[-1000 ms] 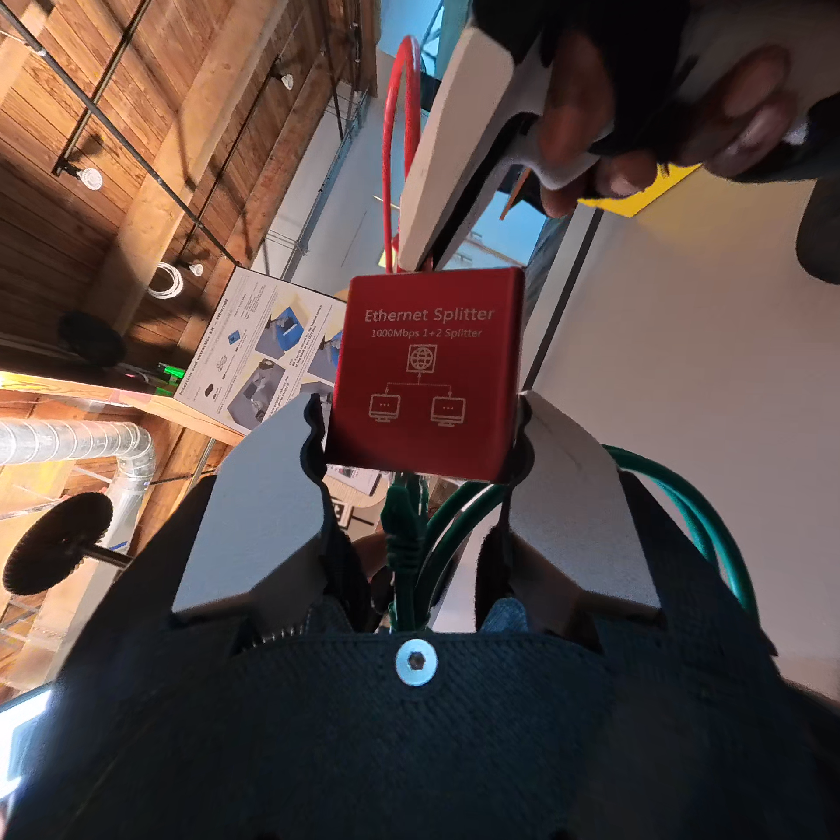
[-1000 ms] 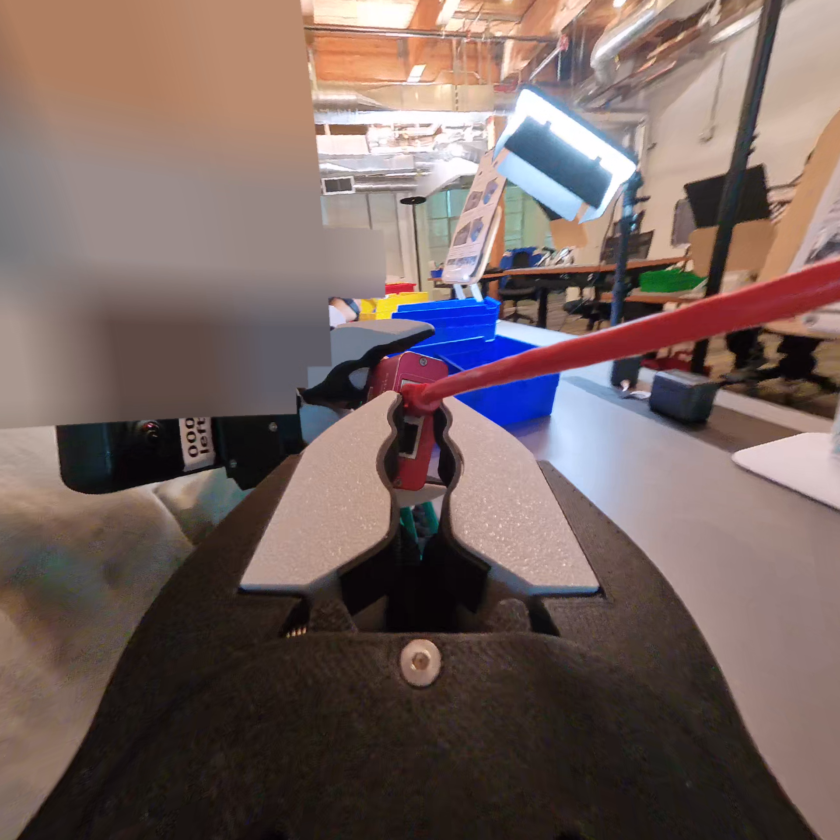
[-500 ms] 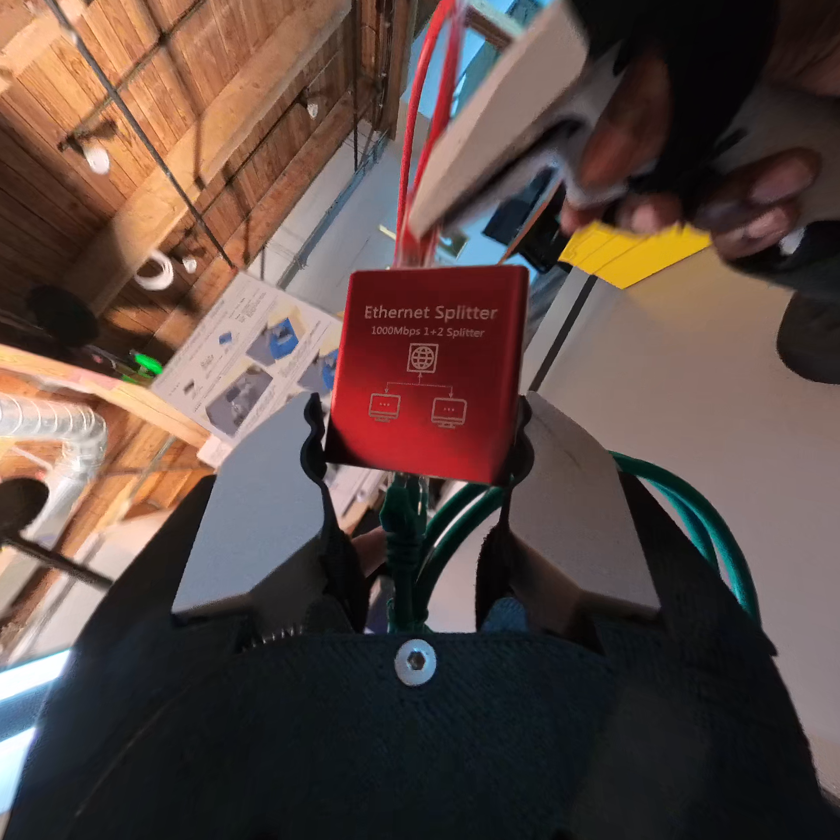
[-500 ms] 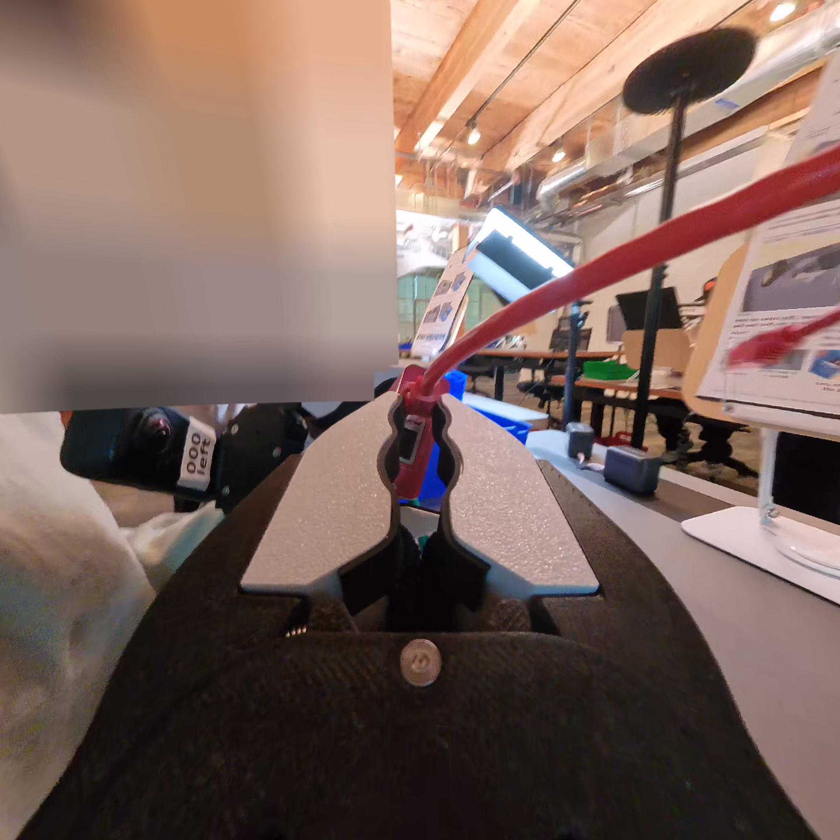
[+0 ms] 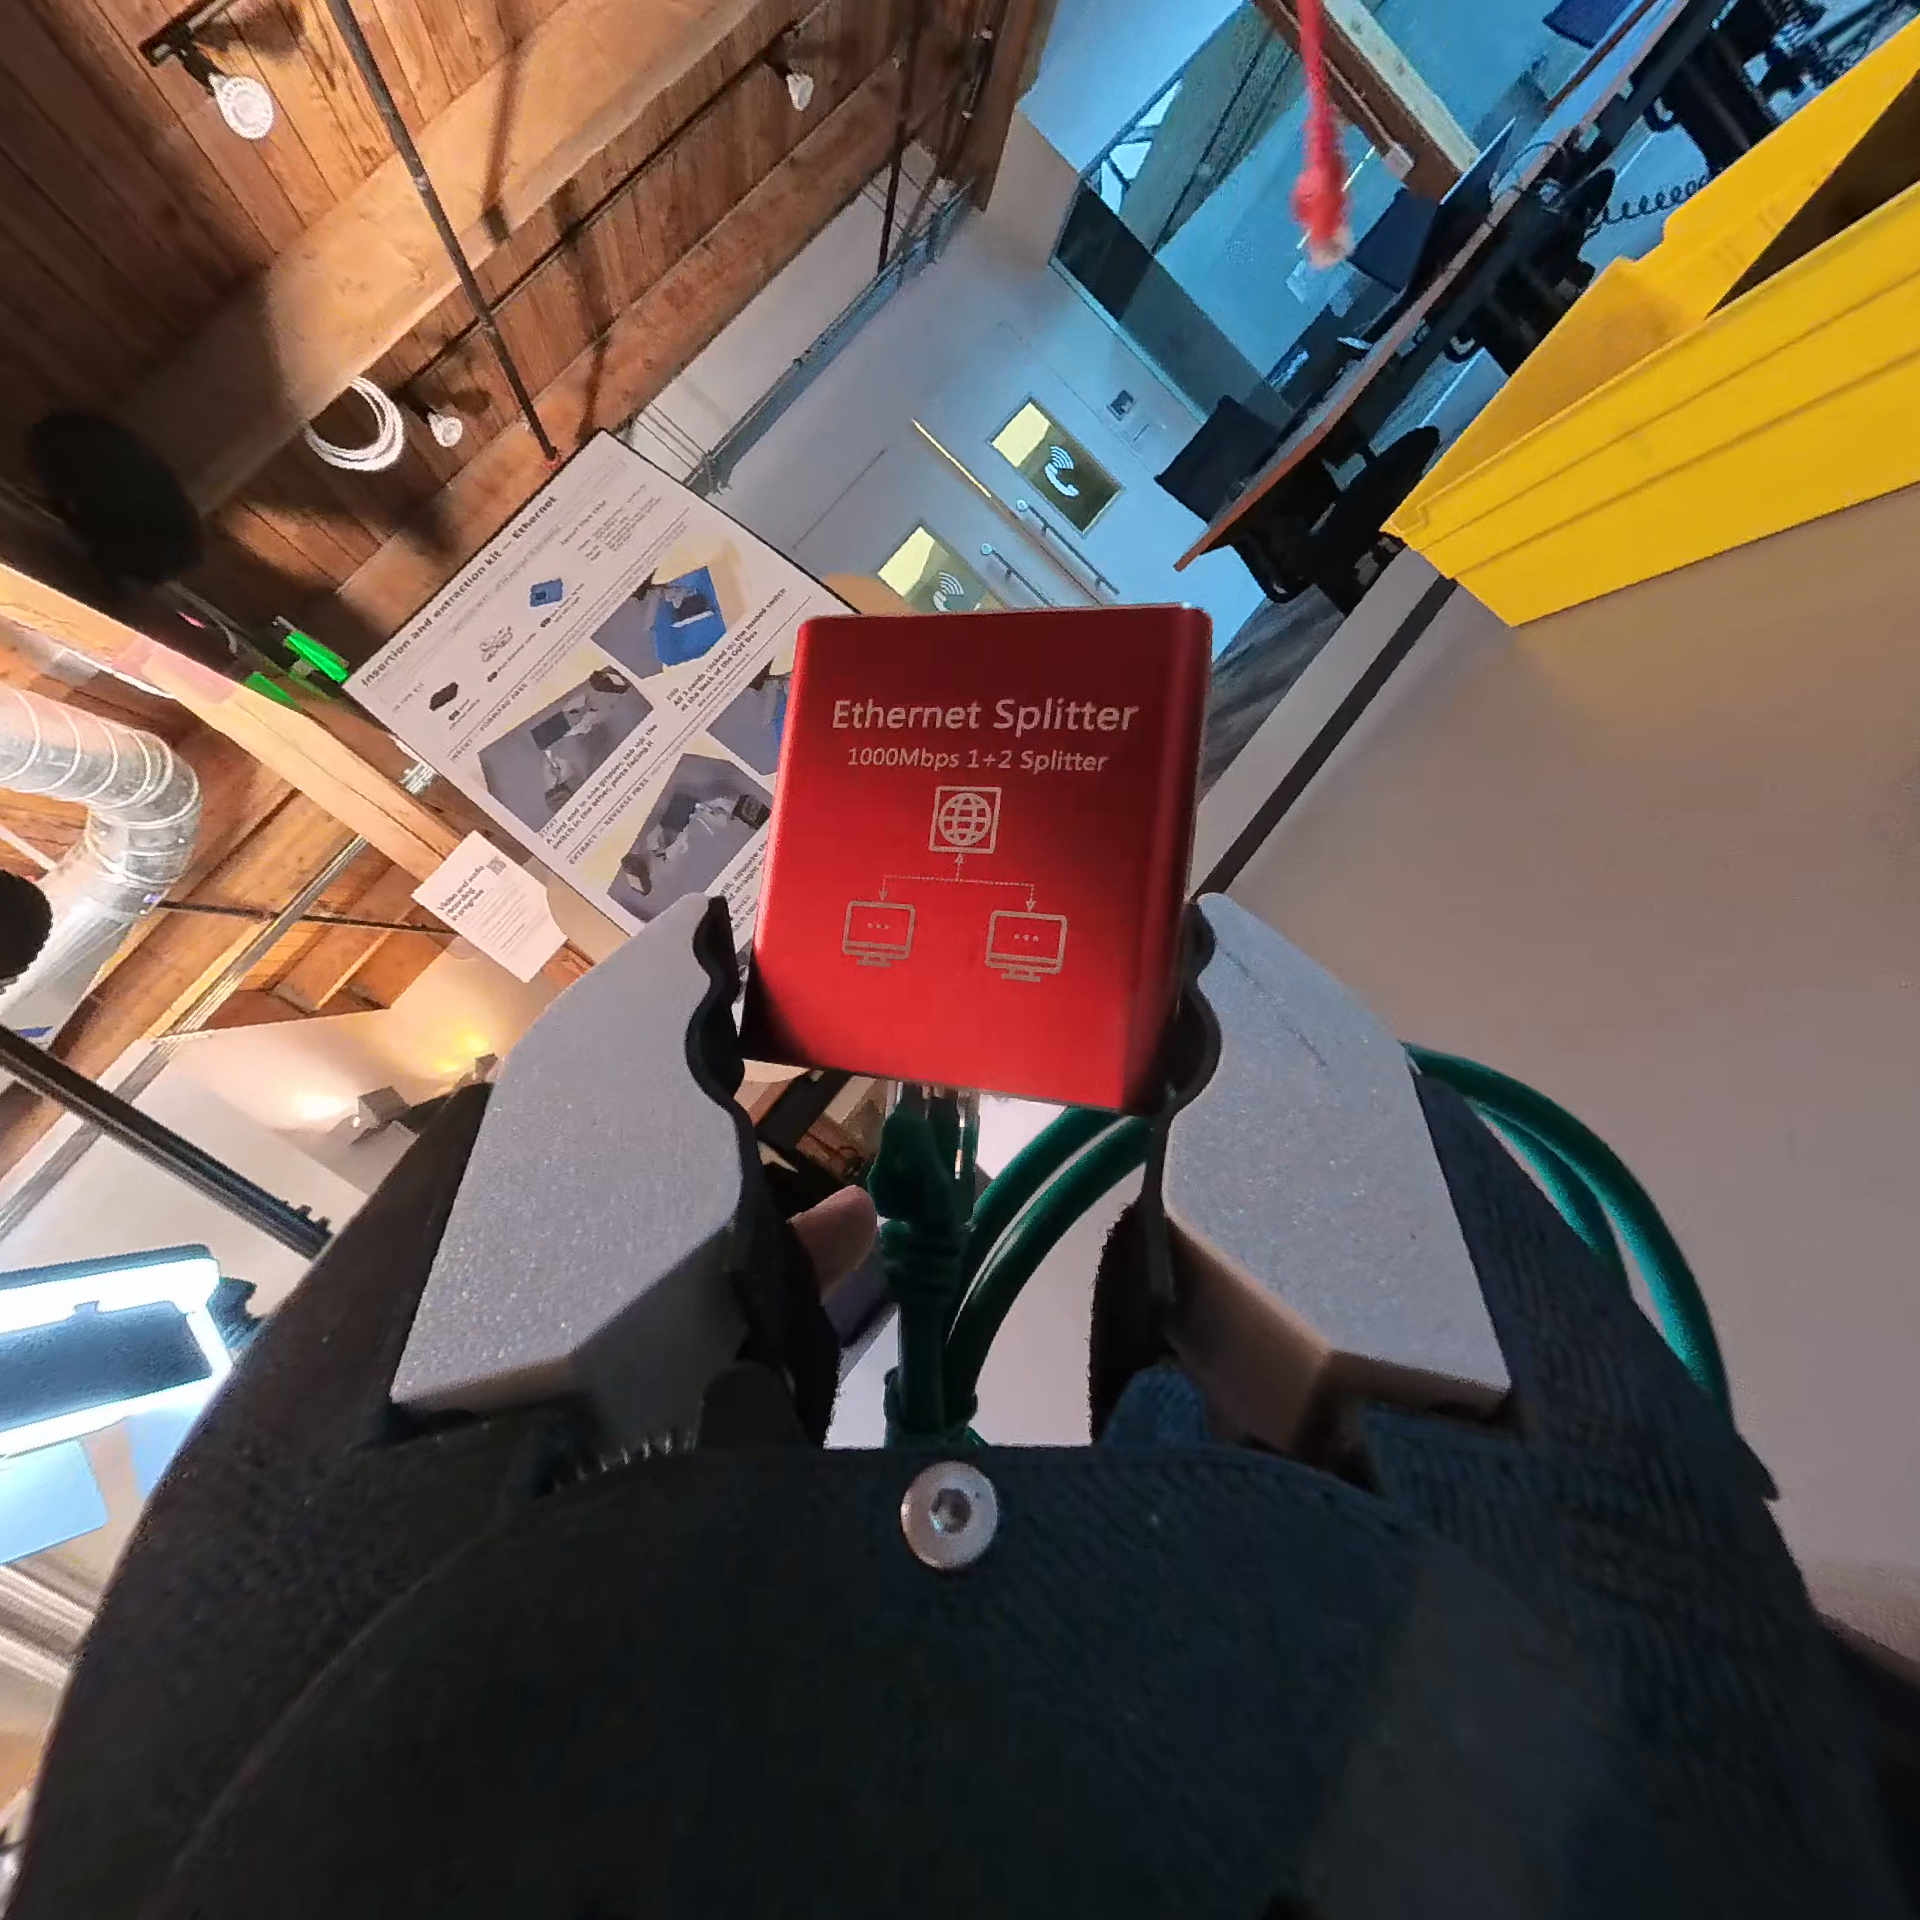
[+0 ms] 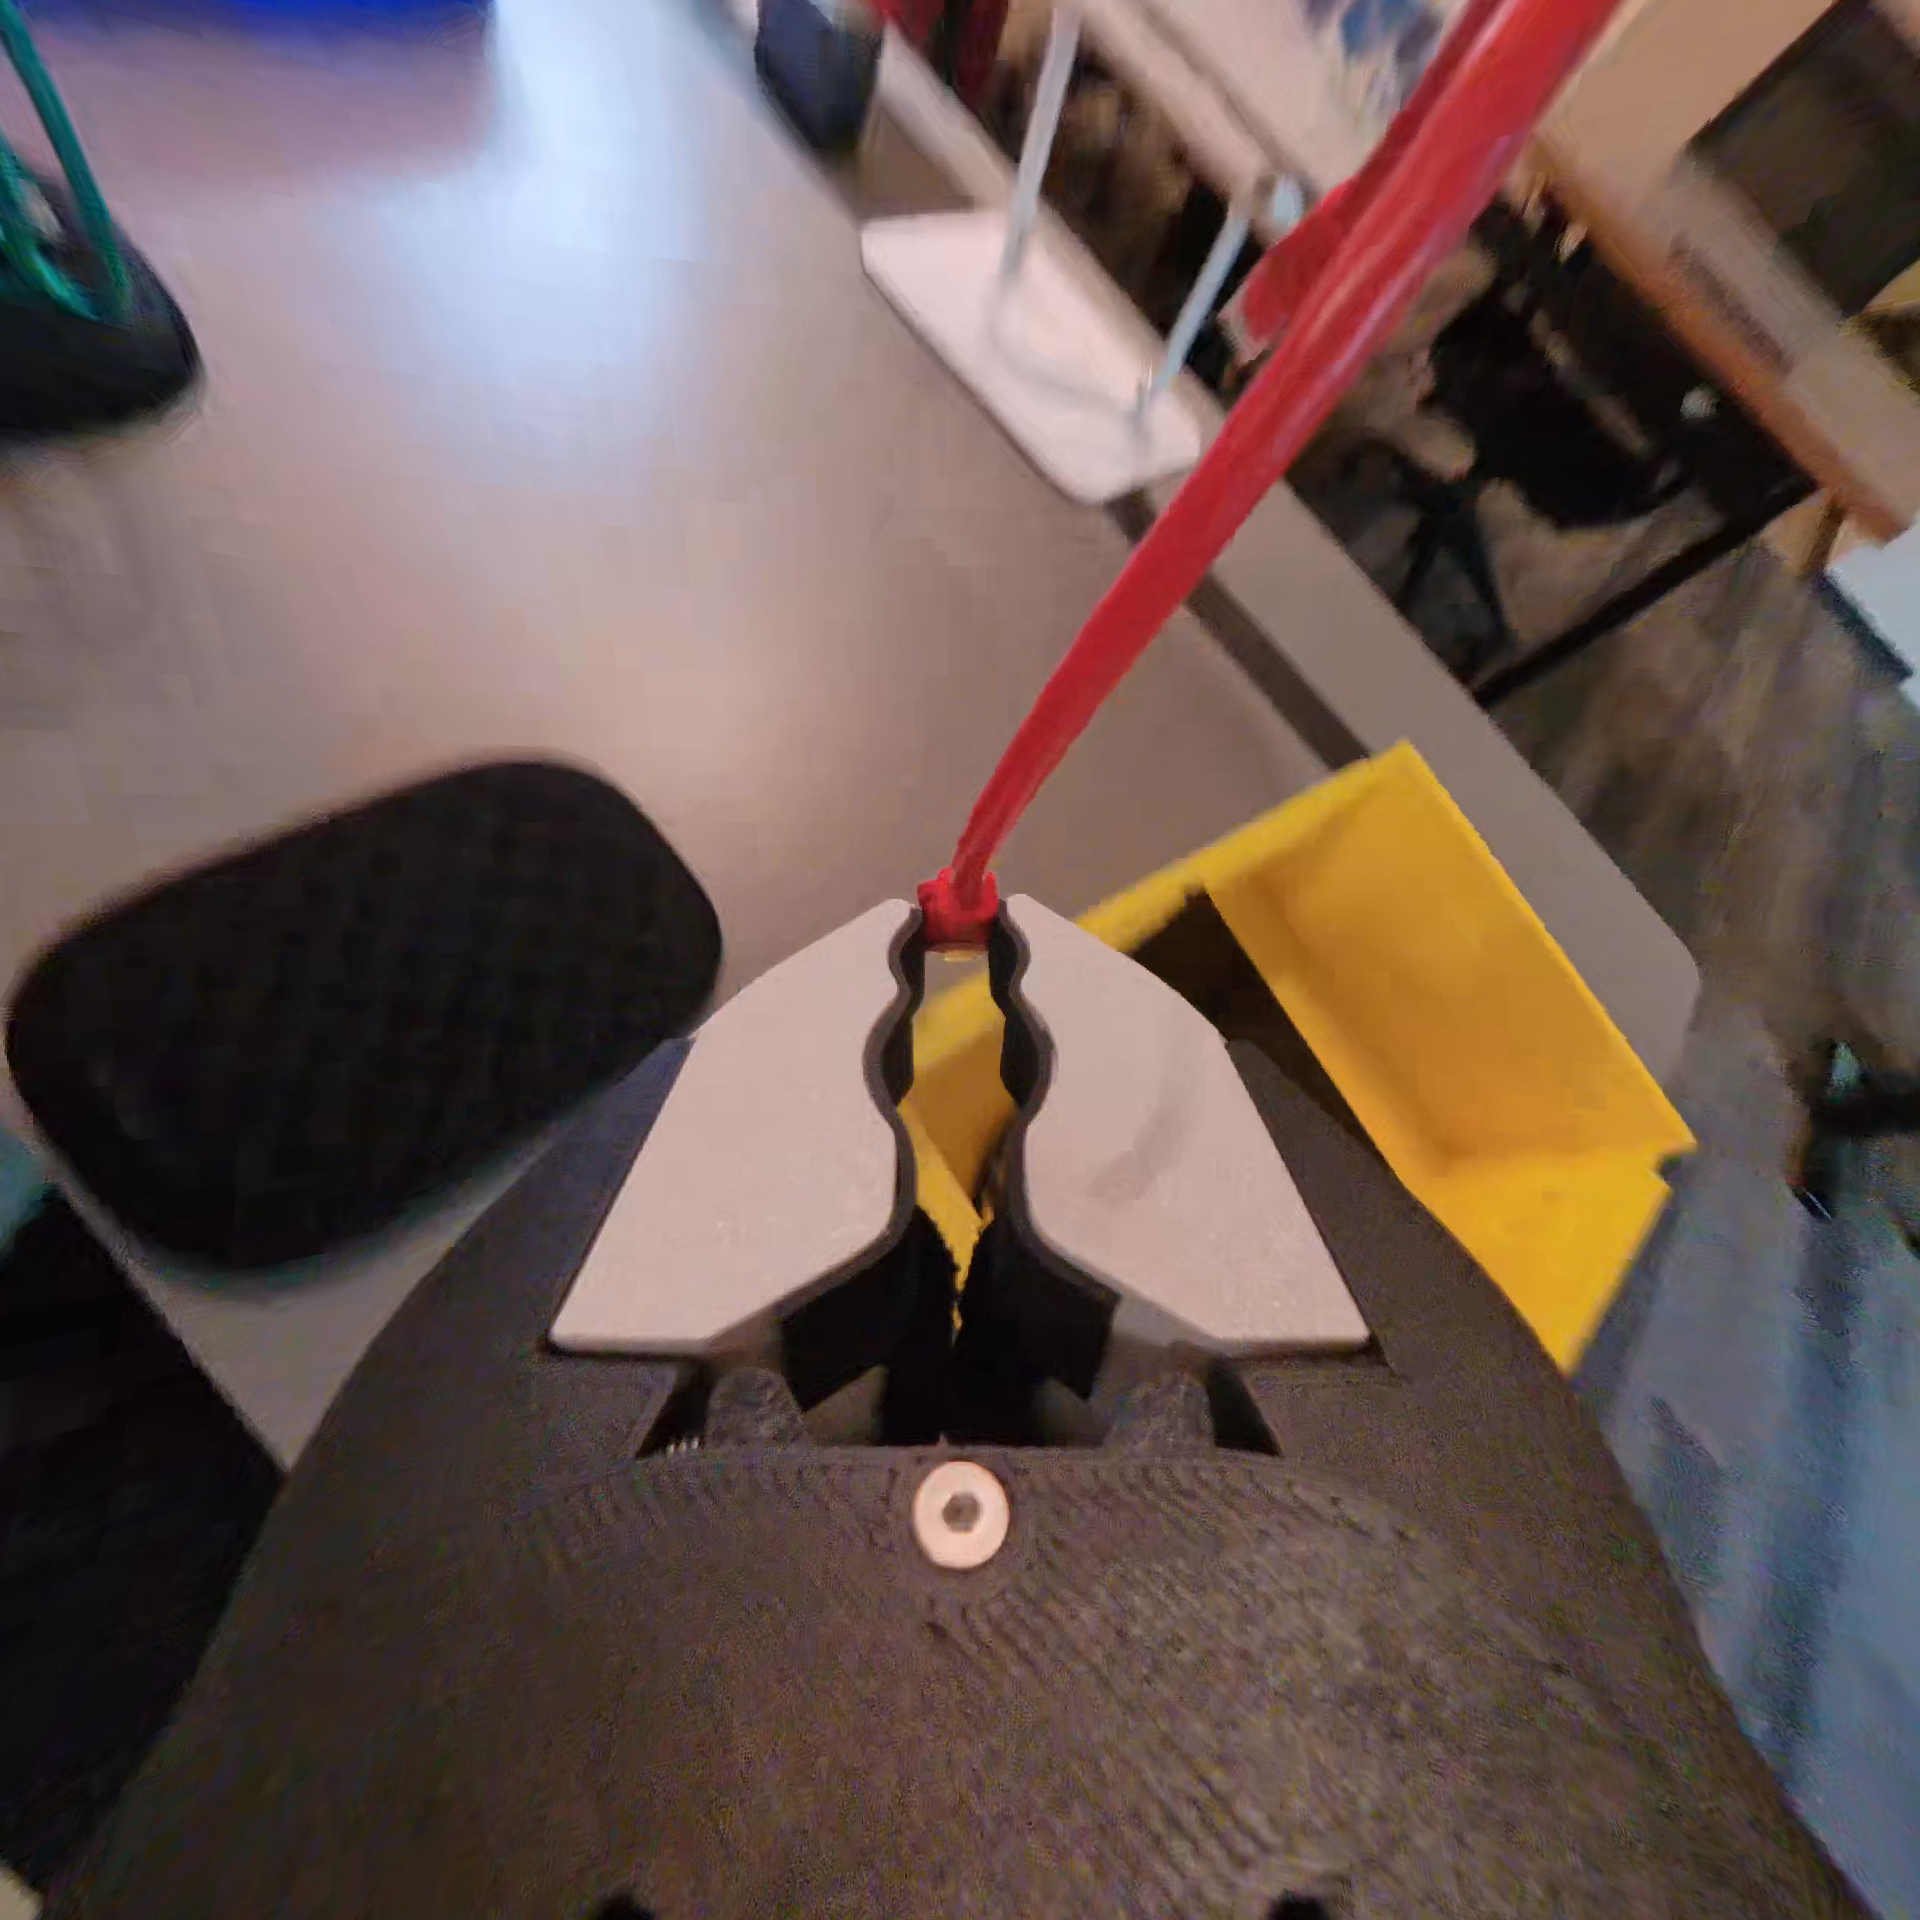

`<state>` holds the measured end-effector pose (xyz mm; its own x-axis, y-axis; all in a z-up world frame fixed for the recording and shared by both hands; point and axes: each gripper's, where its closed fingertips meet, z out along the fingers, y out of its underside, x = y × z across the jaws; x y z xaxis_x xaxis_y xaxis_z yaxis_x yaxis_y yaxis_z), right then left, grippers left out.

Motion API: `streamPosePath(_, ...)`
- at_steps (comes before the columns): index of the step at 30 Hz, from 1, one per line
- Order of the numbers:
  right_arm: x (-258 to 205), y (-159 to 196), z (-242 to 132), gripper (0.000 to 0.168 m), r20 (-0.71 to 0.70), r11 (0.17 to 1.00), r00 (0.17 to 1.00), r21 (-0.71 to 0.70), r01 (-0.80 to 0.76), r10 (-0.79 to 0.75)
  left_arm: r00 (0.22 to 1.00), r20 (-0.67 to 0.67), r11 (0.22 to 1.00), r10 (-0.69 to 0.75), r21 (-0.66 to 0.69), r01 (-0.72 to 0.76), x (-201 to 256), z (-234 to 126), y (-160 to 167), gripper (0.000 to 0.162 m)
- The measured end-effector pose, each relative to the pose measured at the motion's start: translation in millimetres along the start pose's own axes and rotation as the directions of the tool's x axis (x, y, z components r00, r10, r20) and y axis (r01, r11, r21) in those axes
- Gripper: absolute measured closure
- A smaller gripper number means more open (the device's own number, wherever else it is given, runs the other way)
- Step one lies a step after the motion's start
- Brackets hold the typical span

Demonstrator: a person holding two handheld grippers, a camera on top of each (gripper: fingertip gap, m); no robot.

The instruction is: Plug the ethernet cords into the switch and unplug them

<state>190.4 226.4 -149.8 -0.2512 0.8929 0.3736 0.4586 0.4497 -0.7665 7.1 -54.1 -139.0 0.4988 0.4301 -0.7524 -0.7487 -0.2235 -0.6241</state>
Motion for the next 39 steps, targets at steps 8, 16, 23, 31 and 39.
streamPosePath(8,48.0,93.0,-48.1,0.156,0.174,0.862,0.978,-0.472,0.186,-0.115,1.000,-0.001,1.000,-0.010,0.005,0.010,-1.7,0.5,-0.7,0.081)
streamPosePath(16,28.5,139.2,-43.2,0.156,0.489,0.782,0.815,-0.619,0.075,0.309,1.000,-0.013,1.000,0.009,0.003,-0.009,-0.5,0.3,-3.5,0.081)
streamPosePath(23,41.8,166.3,-23.5,0.153,0.358,0.558,0.628,-0.817,-0.148,0.691,1.000,-0.015,1.000,0.020,-0.007,-0.021,-0.7,1.4,-3.4,0.081)
streamPosePath(31,91.7,182.5,4.2,0.118,0.131,0.637,0.883,-0.740,-0.215,0.451,1.000,-0.024,1.000,0.020,-0.011,-0.020,0.9,3.9,-1.6,0.081)
streamPosePath(39,124.6,203.2,24.2,0.135,-0.095,0.647,0.968,-0.729,-0.225,0.231,0.999,-0.029,0.999,0.041,-0.009,-0.042,5.7,3.9,-4.2,0.081)
